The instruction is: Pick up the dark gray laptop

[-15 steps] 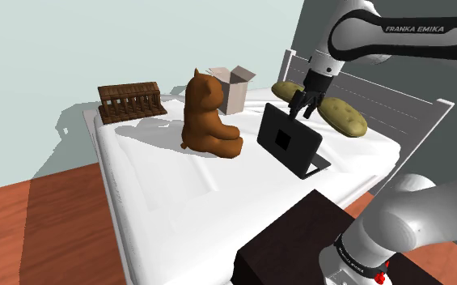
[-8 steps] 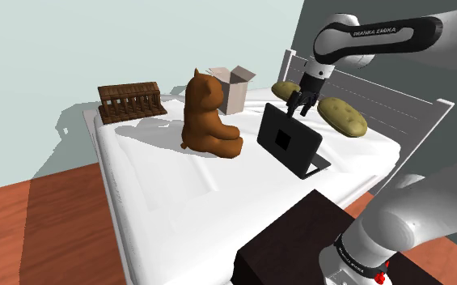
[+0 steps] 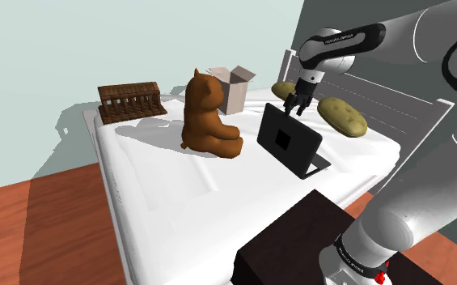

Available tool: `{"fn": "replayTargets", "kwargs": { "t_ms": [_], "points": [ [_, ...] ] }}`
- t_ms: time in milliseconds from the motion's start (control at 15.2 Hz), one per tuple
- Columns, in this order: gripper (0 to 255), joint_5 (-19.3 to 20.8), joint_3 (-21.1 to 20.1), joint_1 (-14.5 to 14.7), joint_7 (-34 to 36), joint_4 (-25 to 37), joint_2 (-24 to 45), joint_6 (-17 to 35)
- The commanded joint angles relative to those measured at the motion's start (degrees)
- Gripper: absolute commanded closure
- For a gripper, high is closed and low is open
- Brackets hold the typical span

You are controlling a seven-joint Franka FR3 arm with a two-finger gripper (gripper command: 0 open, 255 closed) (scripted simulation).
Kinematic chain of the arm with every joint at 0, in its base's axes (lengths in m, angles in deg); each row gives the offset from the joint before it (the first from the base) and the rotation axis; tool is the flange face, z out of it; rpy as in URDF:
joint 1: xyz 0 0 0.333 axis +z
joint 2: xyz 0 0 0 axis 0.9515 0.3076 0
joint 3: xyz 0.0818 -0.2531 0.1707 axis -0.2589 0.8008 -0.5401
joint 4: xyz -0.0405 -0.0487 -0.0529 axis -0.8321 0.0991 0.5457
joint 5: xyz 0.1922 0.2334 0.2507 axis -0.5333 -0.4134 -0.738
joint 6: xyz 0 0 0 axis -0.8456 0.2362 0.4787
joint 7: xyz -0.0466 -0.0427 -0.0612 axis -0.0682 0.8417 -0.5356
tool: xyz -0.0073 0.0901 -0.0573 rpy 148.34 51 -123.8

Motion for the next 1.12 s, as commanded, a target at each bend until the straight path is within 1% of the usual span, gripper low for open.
{"fn": "replayTargets", "kwargs": {
  "t_ms": [0, 264, 528, 594, 1056],
  "points": [
    [0, -1.5, 1.3, -0.4, -2.4, 3.2, 4.3, 0.5],
    [0, -5.4, 3.1, -2.0, -7.2, 10.5, 13.5, 0.8],
    [0, -9.5, 3.8, -4.8, -11.5, 19.0, 23.0, 0.0],
    [0, -9.6, 3.8, -4.9, -11.5, 19.2, 23.1, 0.0],
    [0, -11.2, 3.2, -5.2, -12.9, 16.2, 25.4, 4.9]
  ]
}}
